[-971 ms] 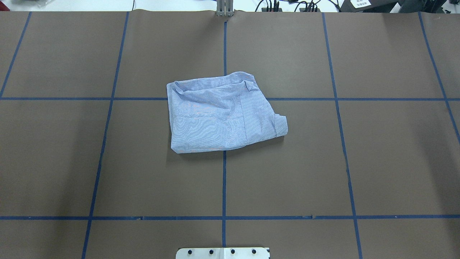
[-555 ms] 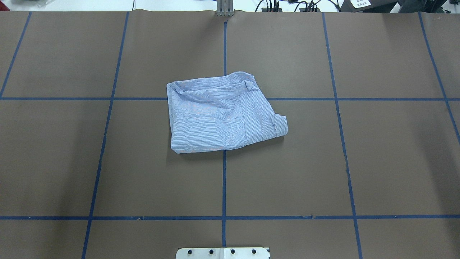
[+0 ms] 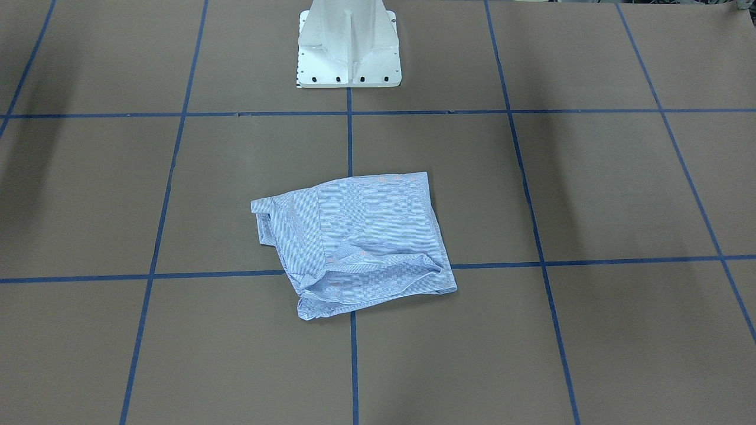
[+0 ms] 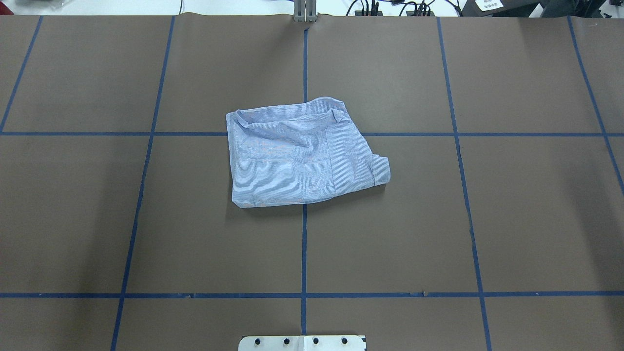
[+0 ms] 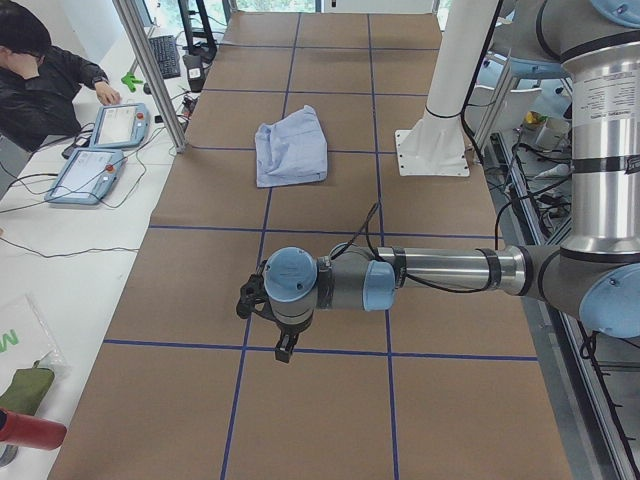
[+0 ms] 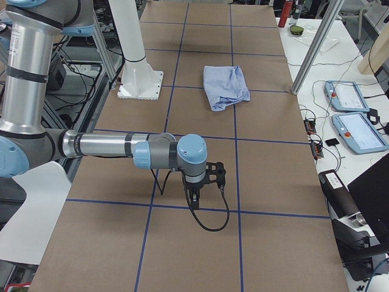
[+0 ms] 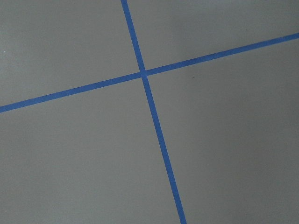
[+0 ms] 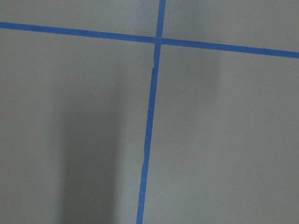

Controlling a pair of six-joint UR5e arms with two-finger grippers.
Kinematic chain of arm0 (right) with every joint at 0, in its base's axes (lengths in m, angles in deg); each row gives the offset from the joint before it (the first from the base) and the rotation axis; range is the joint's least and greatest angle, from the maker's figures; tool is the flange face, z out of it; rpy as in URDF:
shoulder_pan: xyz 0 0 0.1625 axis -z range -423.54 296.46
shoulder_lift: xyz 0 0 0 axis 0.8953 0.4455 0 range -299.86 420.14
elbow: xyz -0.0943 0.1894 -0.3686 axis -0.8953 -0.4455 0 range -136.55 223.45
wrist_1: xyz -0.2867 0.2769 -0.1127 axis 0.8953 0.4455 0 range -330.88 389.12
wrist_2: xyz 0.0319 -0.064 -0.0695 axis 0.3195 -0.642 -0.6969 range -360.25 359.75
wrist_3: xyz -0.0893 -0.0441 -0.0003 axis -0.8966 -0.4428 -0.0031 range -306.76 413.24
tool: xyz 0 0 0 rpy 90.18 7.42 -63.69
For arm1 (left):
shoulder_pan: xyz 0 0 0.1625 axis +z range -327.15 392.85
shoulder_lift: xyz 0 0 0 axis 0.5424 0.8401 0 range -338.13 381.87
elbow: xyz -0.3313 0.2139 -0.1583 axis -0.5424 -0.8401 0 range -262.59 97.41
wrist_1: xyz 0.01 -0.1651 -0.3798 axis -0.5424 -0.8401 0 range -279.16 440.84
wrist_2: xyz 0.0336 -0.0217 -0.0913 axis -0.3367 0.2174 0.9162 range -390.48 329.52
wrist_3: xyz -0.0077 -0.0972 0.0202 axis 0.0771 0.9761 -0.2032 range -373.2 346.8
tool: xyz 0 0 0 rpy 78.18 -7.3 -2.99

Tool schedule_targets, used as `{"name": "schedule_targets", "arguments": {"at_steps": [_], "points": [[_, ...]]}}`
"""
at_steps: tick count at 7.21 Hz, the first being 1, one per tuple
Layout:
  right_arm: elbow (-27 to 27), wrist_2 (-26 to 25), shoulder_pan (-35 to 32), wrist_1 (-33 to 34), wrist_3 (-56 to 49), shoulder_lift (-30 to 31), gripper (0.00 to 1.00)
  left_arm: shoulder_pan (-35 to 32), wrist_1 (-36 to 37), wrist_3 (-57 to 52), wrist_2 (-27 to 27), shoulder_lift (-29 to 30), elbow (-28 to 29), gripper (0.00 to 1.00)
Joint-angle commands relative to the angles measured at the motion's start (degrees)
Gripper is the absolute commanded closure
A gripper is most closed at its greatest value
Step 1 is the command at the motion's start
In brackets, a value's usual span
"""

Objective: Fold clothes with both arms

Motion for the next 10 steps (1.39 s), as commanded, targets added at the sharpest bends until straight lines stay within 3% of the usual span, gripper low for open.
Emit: {"name": "schedule_targets", "arguments": {"at_steps": [1, 10], "points": [[0.0, 0.01, 0.0, 0.0, 0.0, -0.16, 0.0, -0.07, 0.0, 0.0, 0.0, -0.09, 0.0, 0.0], [0.09, 0.01, 0.0, 0.0, 0.0, -0.42, 0.0, -0.07, 0.0, 0.0, -0.09, -1.14, 0.0, 0.0]]}}
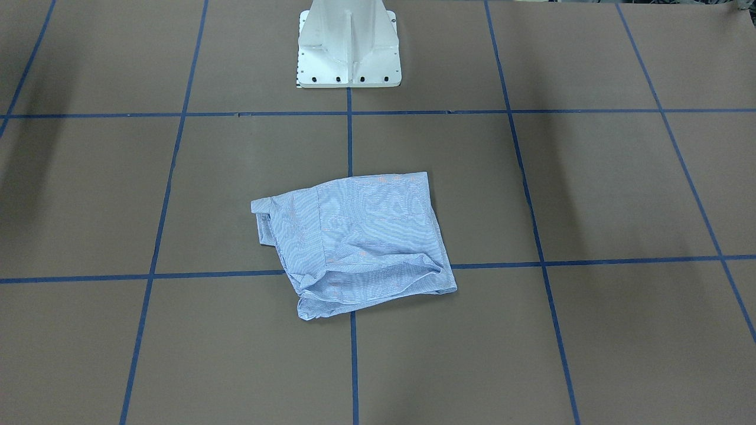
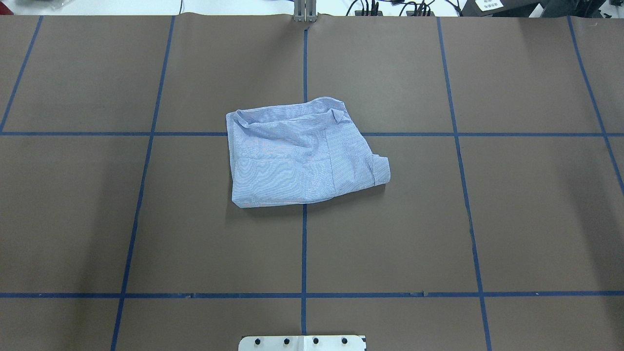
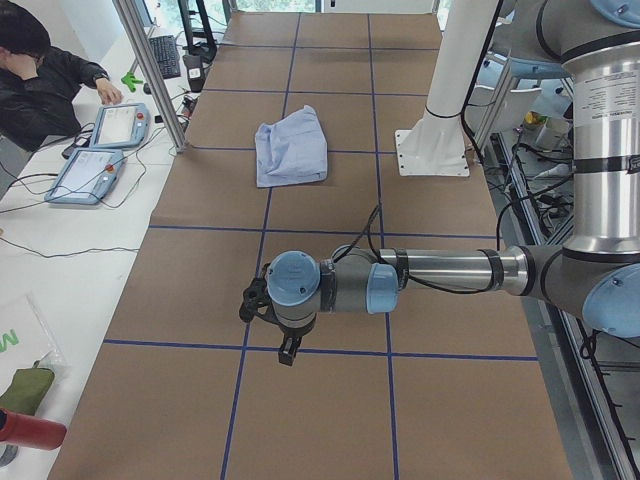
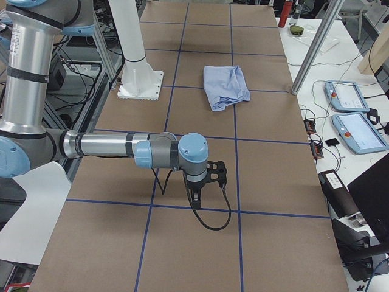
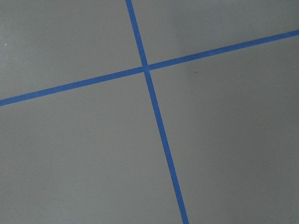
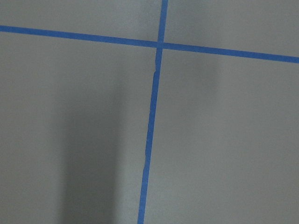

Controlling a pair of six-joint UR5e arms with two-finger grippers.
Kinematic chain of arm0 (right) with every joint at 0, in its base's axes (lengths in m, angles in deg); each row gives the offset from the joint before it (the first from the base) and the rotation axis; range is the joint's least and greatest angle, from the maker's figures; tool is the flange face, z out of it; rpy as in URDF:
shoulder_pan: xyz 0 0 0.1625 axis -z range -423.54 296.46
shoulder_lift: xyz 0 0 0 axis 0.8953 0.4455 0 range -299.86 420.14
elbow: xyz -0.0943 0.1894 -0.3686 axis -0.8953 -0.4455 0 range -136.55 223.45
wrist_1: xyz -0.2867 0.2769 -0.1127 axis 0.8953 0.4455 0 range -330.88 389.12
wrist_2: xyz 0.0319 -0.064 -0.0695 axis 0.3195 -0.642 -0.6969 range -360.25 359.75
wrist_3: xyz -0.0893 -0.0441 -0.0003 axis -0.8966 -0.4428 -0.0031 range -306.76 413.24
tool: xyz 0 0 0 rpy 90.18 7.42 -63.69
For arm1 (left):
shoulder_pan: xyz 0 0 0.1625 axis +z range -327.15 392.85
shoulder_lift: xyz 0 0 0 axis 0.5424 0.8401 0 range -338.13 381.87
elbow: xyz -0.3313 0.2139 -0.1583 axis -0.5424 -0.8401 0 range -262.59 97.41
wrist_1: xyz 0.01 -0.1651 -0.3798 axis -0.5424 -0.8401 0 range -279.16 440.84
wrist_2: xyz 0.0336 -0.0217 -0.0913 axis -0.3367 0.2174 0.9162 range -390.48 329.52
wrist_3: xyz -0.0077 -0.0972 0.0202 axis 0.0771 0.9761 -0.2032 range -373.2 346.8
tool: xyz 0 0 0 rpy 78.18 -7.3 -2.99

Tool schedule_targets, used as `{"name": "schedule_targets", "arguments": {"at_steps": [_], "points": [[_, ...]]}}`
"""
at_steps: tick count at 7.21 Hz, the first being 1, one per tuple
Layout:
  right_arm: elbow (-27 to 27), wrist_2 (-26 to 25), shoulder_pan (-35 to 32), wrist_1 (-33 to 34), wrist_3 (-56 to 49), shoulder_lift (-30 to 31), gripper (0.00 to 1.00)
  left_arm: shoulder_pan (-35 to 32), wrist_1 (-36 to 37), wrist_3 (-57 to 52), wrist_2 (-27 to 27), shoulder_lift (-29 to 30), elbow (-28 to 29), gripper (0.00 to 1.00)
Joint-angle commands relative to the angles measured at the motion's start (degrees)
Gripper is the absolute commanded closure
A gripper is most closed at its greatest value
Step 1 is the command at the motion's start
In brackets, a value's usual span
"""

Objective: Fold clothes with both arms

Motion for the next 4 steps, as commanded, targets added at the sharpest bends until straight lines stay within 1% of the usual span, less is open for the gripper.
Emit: {"name": "schedule_targets", "arguments": {"at_steps": [1, 4], "points": [[0.16, 0.0, 0.0, 0.0, 0.0, 0.0, 0.0, 0.0, 0.0, 0.0, 0.0, -0.39, -0.07, 0.0], [0.16, 0.0, 0.0, 0.0, 0.0, 0.0, 0.0, -0.09, -0.35, 0.0, -0.09, -0.48, -0.33, 0.0]]}}
